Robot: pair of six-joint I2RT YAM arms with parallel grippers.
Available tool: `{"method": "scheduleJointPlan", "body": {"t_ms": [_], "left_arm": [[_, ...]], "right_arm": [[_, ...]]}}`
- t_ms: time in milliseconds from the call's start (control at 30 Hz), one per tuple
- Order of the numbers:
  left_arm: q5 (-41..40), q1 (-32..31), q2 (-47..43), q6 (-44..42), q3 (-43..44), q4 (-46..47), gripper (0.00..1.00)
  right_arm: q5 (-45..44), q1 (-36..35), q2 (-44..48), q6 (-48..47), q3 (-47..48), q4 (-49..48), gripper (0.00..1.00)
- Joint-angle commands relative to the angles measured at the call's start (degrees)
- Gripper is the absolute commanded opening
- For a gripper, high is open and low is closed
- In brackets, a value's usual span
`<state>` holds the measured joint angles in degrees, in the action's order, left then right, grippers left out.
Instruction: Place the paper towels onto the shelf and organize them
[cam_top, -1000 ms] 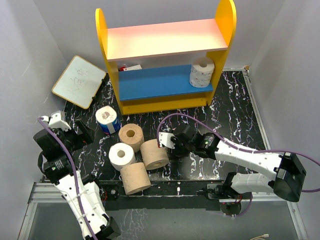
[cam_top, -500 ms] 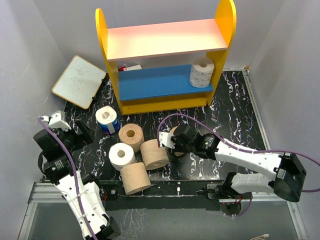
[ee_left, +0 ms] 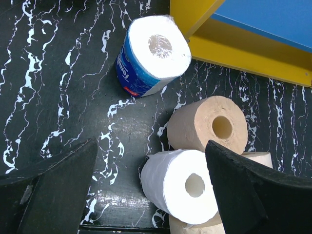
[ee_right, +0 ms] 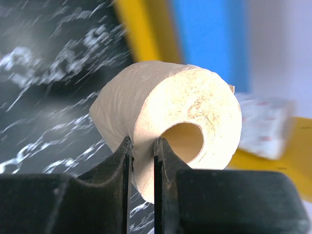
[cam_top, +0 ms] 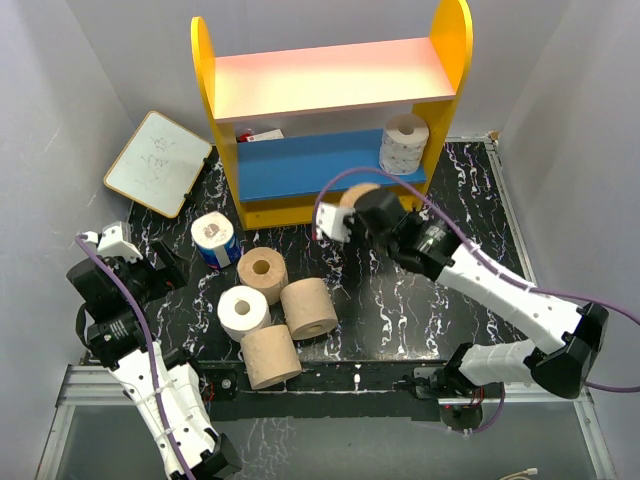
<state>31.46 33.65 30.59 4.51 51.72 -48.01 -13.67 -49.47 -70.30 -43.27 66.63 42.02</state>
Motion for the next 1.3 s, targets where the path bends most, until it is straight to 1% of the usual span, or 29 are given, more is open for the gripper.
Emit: {"method": "scheduleJointPlan", "body": {"t_ms": [0, 133, 267, 400, 600, 700, 800, 900, 1100, 1267], "left_arm": [[1.82, 0.36, 0.59, -0.03, 0.11, 0.37, 0.90], [1.97, 0.35, 0.48, -0.03, 0.07, 0.37, 0.90], [1.97, 0.36, -0.02, -0.03, 0.05, 0.45, 0.90], [2.12, 0.35, -0.67, -0.03, 0.04, 0.47, 0.90], [2.61, 0.36, -0.37, -0.18, 0.01, 0.55, 0.90], [2.67, 0.36, -0.03, -0.16, -0.04, 0.55, 0.90], [3.05, 0.35, 0.32, -0.42, 0.02, 0.55, 0.90], [3.36, 0.36, 0.43, -0.55, -0.03, 0.55, 0.90], [3.82, 0.34, 0.87, -0.73, -0.04, 0.55, 0.90], [3.95, 0.34, 0.88, -0.81, -0.04, 0.54, 0.90]], "right_arm": [[-2.08, 2.64, -2.37, -8.02, 17.67, -0.51, 0.00], [0.03, 5.08, -5.97, -11.44, 33.59, 4.58, 0.00], [0.89, 9.20, -8.73, -15.47, 44.46, 6.87, 0.00], [2.12, 10.64, -12.18, -15.47, 57.10, 12.49, 0.00], [1.34, 14.48, -17.26, -16.55, 68.14, 12.42, 0.00], [2.23, 17.74, -20.57, -16.39, 71.05, 11.74, 0.00], [2.76, 21.88, -24.02, -15.89, 72.33, 8.85, 0.00], [3.74, 24.97, -27.97, -14.39, 75.93, 6.38, 0.00], [4.16, 25.92, -31.56, -13.34, 77.33, 0.64, 0.00], [3.86, 25.92, -32.69, -12.88, 76.44, -0.37, 0.00]]}}
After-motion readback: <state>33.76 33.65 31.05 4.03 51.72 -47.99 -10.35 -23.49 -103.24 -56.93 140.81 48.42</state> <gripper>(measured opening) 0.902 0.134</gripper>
